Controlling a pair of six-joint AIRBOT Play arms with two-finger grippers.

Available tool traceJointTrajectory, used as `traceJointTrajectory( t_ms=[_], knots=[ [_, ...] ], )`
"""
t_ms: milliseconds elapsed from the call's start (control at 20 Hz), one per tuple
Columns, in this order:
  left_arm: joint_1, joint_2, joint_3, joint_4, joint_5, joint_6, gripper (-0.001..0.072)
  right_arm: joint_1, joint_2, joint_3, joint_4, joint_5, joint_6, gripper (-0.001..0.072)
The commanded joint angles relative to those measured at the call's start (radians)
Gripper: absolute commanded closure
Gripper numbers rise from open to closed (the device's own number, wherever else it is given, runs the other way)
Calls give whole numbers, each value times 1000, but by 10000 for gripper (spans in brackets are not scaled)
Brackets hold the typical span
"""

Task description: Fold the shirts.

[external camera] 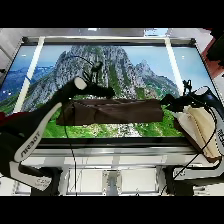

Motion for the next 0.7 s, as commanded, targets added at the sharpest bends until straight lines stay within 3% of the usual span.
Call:
traceJointTrajectory(
  t_ms=[0,250,550,600,650],
  knots=[
    [-64,-72,2,77,-51,-55,308,-3,-42,0,-24,27,-24,157],
    [-64,-102,2,76,-82,-66,308,-3,-74,0,-31,31,-23,158],
    [-64,-102,2,76,-84,-69,309,63,-126,0,99,41,-89,170],
    [-64,-102,2,76,-87,-73,309,84,-129,0,102,36,-110,213],
    [-64,-102,2,77,-93,-77,313,95,-129,1,106,31,-109,379]
  ],
)
